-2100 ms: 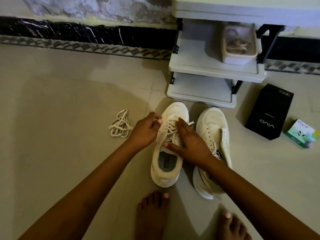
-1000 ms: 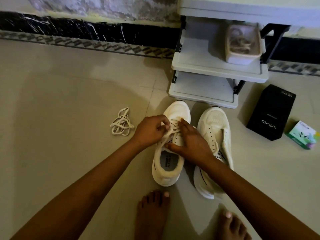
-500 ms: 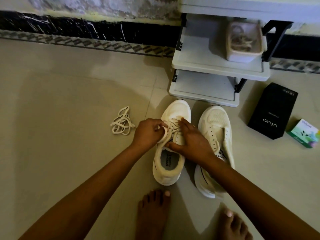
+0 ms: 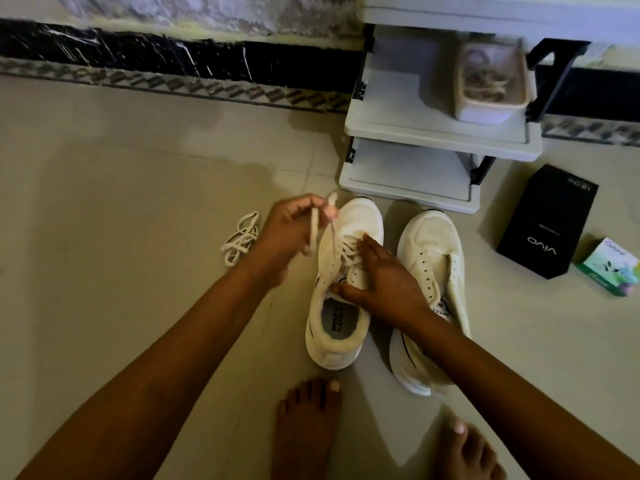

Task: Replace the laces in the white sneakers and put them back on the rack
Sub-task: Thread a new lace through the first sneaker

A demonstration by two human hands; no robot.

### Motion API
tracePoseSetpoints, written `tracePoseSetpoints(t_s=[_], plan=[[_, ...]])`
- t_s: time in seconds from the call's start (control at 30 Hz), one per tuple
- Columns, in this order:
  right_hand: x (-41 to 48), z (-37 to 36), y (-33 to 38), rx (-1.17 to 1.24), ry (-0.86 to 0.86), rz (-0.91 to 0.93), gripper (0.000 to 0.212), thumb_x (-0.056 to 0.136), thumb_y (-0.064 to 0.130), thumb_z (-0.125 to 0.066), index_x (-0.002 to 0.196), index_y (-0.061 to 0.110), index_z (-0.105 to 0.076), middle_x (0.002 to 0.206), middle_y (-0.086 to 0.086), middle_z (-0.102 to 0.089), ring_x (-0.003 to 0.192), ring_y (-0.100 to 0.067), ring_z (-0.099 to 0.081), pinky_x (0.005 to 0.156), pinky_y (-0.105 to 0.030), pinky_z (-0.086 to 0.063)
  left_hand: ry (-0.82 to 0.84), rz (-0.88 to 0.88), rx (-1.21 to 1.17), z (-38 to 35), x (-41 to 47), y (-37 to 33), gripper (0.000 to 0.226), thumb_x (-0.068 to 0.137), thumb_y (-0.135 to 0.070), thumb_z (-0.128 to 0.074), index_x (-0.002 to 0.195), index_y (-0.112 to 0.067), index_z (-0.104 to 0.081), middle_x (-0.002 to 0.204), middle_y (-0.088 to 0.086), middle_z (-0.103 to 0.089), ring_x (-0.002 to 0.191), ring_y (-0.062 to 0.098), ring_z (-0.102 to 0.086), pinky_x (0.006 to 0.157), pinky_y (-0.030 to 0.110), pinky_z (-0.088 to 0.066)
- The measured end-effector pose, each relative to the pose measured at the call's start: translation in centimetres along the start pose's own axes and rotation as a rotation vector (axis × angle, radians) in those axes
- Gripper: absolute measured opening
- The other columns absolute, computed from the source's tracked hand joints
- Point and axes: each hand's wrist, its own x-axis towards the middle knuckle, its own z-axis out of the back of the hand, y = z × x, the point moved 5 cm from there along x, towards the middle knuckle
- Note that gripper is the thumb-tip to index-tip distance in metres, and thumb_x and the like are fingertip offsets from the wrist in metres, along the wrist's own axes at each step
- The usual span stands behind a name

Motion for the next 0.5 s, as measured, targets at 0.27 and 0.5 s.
tracePoseSetpoints(t_s=[0.27, 0.5], plan=[[0.0, 0.0, 0.1, -0.004, -0.002, -0.001, 0.095, 0.079, 0.063, -0.058, 0.150, 0.019, -0.014, 0.159, 0.002, -0.009, 0.143, -0.020, -0.018, 0.113, -0.032, -0.021, 0.098, 0.014, 0.363, -1.5, -0.1, 3.5, 0.013, 0.083, -0.024, -0.069, 0.095, -0.020, -0.068, 0.099, -0.001, -0.069, 0.089, 0.014, -0.063, 0.071, 0.033, -0.054], [0.0, 0.0, 0.2, -0.027, 0.004, -0.007, 0.095, 0.079, 0.064, -0.057, 0.151, 0.020, -0.013, 0.159, 0.003, -0.008, 0.143, -0.020, -0.017, 0.114, -0.033, -0.020, -0.005, -0.038, 0.616, -1.3, 0.1, 3.8, 0.016, 0.083, -0.030, -0.066, 0.092, -0.018, -0.073, 0.095, 0.007, -0.072, 0.091, 0.024, -0.065, 0.081, 0.038, -0.052]])
